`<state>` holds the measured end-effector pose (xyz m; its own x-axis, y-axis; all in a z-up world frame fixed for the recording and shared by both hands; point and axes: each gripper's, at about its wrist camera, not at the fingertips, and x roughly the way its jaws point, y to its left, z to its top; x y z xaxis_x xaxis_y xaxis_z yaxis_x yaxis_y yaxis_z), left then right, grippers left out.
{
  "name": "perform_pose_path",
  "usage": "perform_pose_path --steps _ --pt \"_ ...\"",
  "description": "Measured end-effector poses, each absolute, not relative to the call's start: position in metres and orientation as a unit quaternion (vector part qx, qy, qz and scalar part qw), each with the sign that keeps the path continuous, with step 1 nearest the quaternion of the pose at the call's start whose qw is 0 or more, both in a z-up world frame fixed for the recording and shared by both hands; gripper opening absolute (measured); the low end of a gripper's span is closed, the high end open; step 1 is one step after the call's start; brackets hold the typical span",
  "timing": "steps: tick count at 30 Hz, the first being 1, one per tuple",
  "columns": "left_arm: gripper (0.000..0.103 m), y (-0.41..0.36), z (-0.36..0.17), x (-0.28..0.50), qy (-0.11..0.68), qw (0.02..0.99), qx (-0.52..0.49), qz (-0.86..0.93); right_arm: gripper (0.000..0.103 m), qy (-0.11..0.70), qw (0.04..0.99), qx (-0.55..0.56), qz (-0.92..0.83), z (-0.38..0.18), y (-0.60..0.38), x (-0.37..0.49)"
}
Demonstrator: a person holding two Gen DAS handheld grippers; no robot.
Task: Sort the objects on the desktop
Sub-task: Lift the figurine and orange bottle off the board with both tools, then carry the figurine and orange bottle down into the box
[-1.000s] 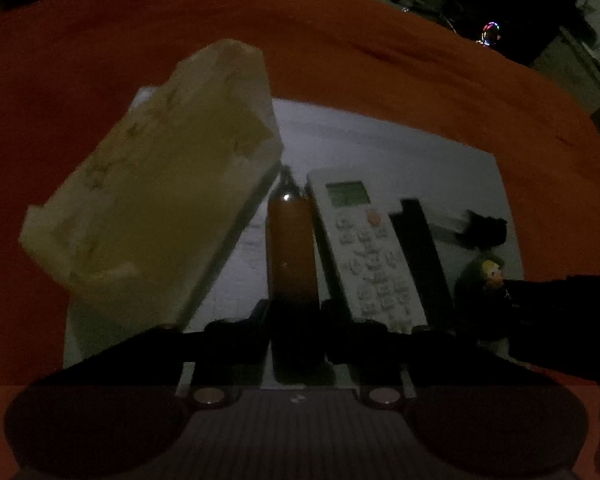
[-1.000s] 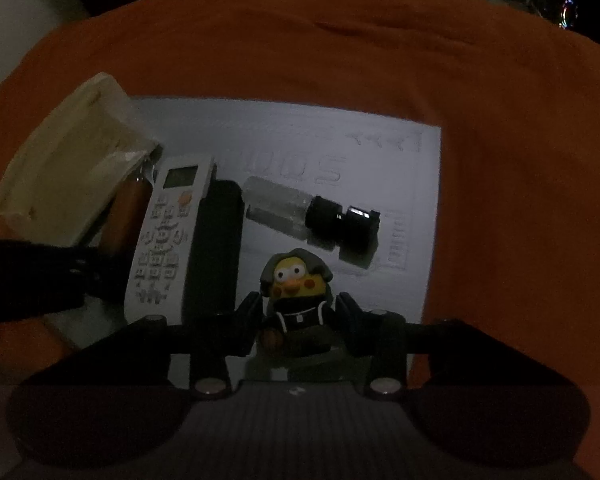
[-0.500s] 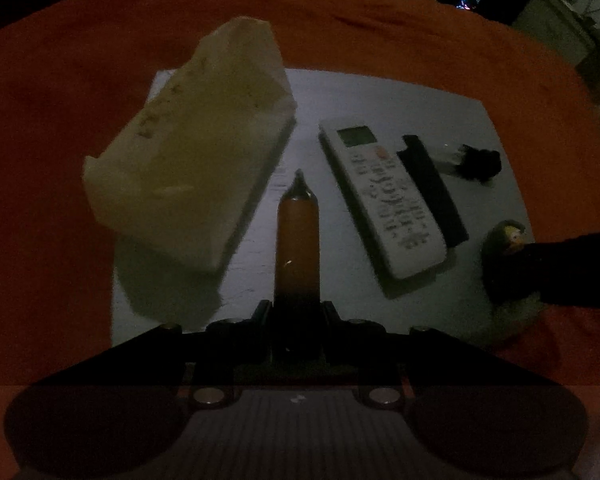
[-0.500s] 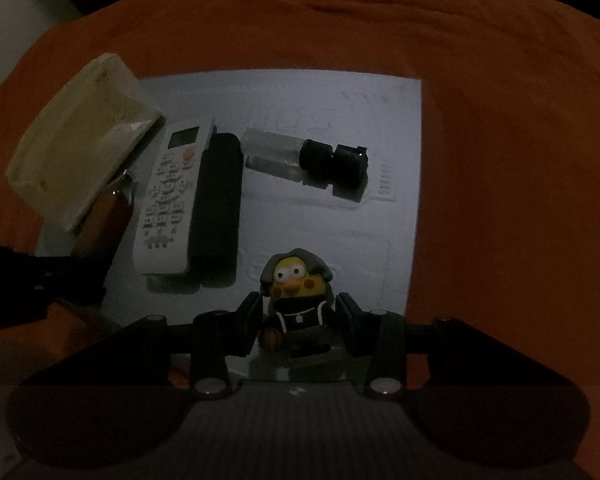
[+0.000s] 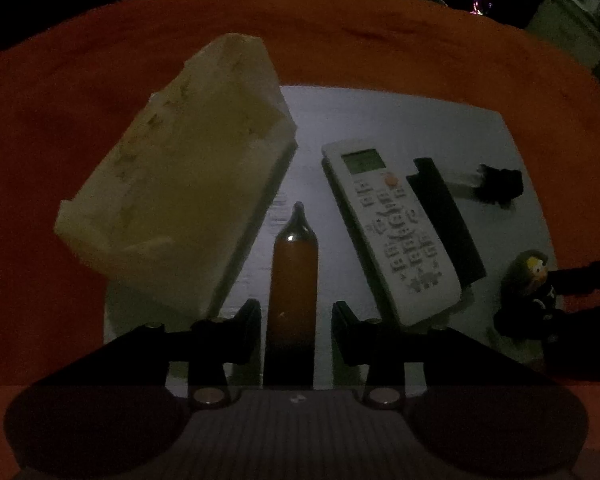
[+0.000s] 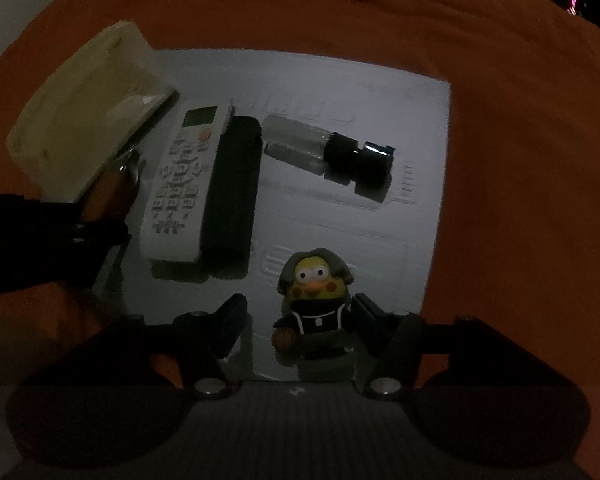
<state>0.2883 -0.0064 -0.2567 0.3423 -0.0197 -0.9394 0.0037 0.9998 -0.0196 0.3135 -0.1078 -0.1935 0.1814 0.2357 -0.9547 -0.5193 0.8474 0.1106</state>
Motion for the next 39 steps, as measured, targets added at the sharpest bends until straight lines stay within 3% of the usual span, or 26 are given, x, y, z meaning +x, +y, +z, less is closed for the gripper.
perform_pose_path --steps 2,3,8,19,39 --pt "0.021 -0.008 -0.256 0.286 0.565 0.825 0.007 -0.011 0.044 0.573 0.768 -0.143 0.247 -0.192 -0.105 0.311" --pt "0.021 -0.007 -0.255 0.285 0.563 0.826 0.005 -0.013 0.042 0.568 0.773 -0.144 0.243 -0.192 -0.105 0.312" --pt "0.021 0.000 -0.246 0.279 0.558 0.830 -0.012 -0.011 0.041 0.581 0.774 -0.081 0.239 -0.187 -0.119 0.316" --pt "0.021 -0.005 -0.199 0.248 0.529 0.848 -0.009 -0.017 0.041 0.555 0.795 -0.049 0.241 -0.129 -0.132 0.282" --pt "0.021 -0.009 -0.117 0.114 0.455 0.890 -0.015 -0.039 0.041 0.513 0.803 -0.006 0.304 -0.050 -0.133 0.113"
